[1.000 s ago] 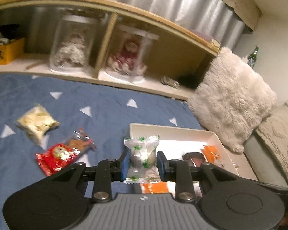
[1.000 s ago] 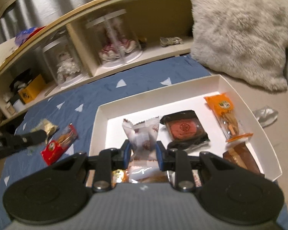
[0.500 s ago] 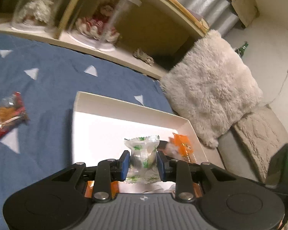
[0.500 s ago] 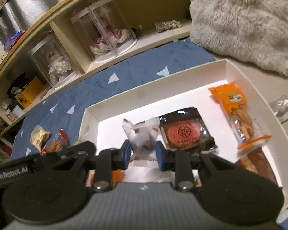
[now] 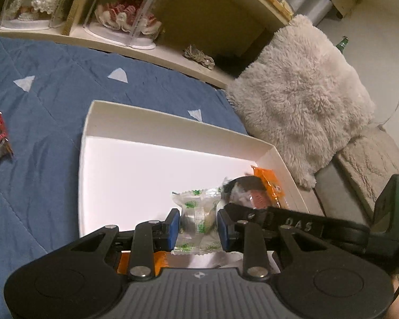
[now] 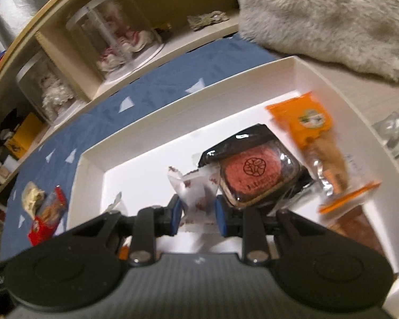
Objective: Organize snacks
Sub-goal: 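Lower both small packs into the white tray and open both tools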
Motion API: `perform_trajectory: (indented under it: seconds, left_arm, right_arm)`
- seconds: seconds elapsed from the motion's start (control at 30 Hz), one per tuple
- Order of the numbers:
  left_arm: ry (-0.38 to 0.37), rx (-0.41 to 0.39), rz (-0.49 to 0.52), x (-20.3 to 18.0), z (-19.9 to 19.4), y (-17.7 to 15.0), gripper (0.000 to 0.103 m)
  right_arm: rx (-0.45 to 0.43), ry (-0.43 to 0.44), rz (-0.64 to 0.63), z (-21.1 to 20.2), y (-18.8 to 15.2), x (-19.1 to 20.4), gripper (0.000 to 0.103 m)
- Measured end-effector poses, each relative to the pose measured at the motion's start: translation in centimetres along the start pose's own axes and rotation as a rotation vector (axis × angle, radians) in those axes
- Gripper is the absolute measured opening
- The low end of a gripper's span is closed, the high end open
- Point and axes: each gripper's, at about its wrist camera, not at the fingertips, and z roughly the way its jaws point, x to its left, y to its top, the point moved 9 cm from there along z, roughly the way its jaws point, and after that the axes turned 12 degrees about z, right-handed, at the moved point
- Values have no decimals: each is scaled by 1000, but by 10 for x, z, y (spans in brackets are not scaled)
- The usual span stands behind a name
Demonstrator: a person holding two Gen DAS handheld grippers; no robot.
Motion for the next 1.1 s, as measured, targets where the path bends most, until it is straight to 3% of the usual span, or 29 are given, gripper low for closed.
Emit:
perform_trajectory:
  seconds: [0.27,0.33,0.37,0.43,1.1]
  left_arm:
    - [0,46,12,-5,5,-7,34]
    - [26,50,19,-3,1,-6,36]
    - [34,51,20,-2,-1,-5,39]
    - [42,53,19,-1,-3,-4,46]
    - [106,106,77,-8,-38,-9,60]
  right_arm:
    - [33,30,-22,-18,-2,5,35]
    - [31,15,-25,-20,-2,6,51]
    - [30,3,-32,-20,-2,7,52]
    - [33,-6,-43,-23,-3,10,52]
    - [-2,-65,-92,-67,-17,7,52]
